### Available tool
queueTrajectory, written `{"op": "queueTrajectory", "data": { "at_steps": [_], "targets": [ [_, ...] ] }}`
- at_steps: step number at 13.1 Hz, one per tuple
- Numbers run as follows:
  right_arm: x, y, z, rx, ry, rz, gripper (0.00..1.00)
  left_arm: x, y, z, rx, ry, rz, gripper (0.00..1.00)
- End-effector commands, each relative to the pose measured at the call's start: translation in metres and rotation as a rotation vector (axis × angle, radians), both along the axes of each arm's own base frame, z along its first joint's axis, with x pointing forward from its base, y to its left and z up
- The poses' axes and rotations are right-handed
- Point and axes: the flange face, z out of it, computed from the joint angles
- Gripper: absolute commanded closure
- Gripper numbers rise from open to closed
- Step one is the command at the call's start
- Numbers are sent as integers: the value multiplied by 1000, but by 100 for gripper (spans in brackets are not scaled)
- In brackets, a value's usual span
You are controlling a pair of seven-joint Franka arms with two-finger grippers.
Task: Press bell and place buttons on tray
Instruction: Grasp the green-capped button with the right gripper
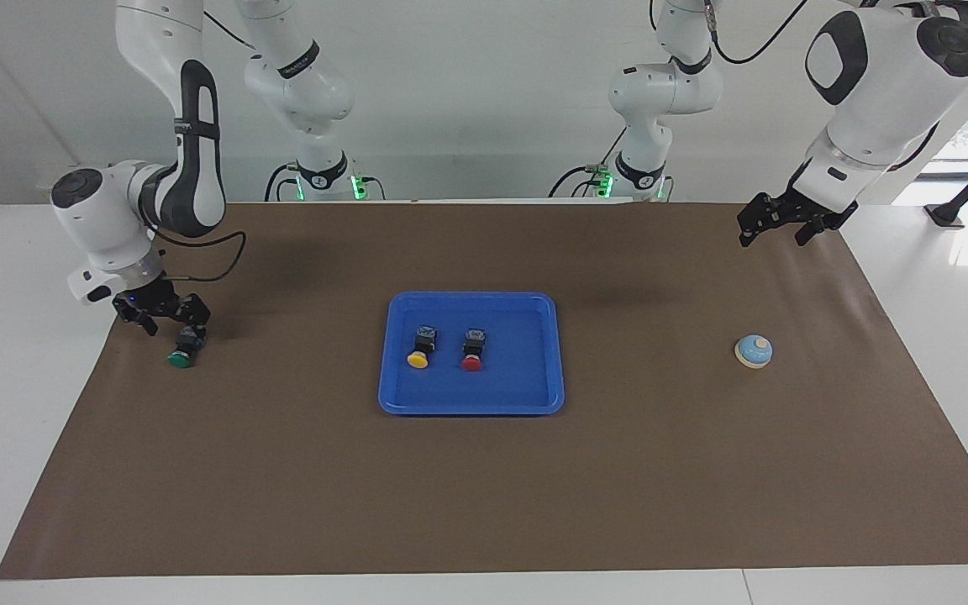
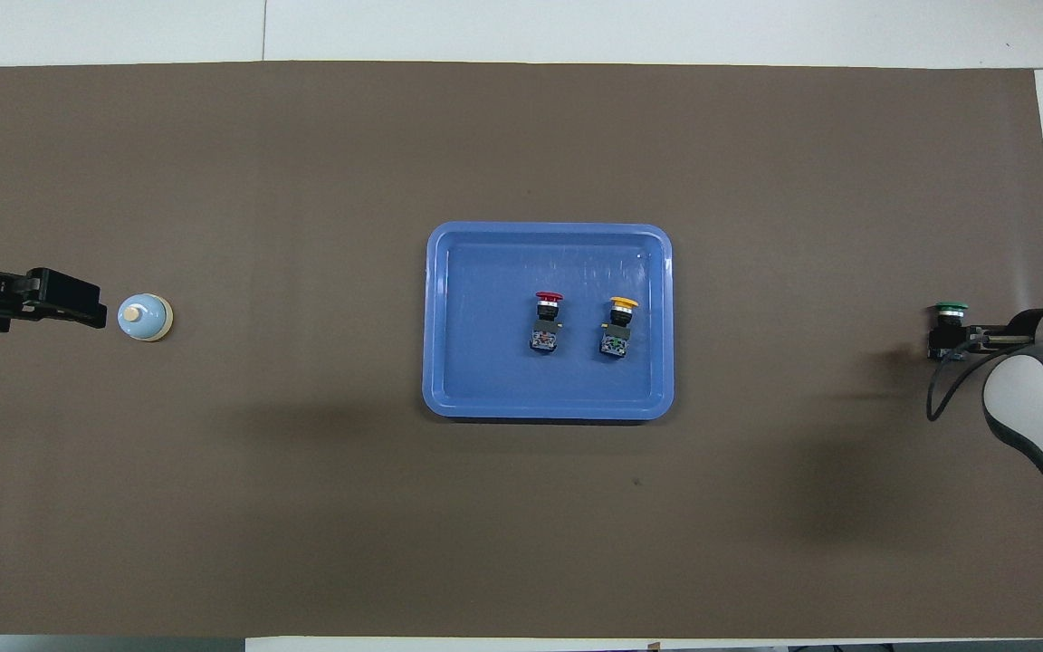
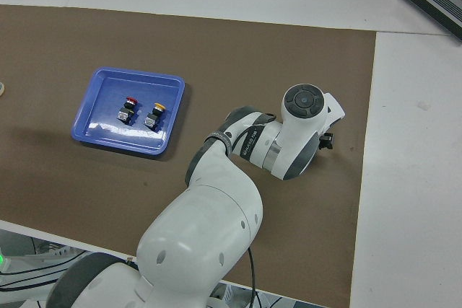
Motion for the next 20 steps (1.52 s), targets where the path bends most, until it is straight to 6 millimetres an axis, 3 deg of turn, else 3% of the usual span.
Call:
{"op": "queueTrajectory", "data": {
  "at_steps": [1,2,3,4,5,6,9,11,12,14,17,20],
  "targets": [
    [0,-2,-9,8,-19,20,0,-3,2,5,-3,-11,6,0],
    [0,-3,-13,10,-19,18,6,-3,2,5,-3,-11,6,0],
    [0,-3,-18,21,-15,9,20,-3,2,5,-3,-11,6,0],
    [0,-2,-19,27,-16,6,41,-3,2,5,-3,-11,6,0],
    [1,-1,-18,28,-16,16,80,-3,2,5,-3,-11,6,0],
    [3,0,-16,31,-14,17,100,-3,2,5,-2,-11,6,0],
    [19,17,-1,42,1,48,100,-3,2,5,-3,-11,6,0],
    [42,39,28,64,30,63,100,-3,2,6,-3,-13,6,0],
    [58,64,48,76,52,66,100,-3,2,5,-3,-11,6,0],
    [86,116,87,82,95,45,100,-3,2,5,-3,-11,6,0],
    [111,218,122,47,147,8,100,-3,2,5,-3,-11,6,0],
    [101,343,137,19,159,29,100,-3,2,5,-3,-11,6,0]
  ]
}}
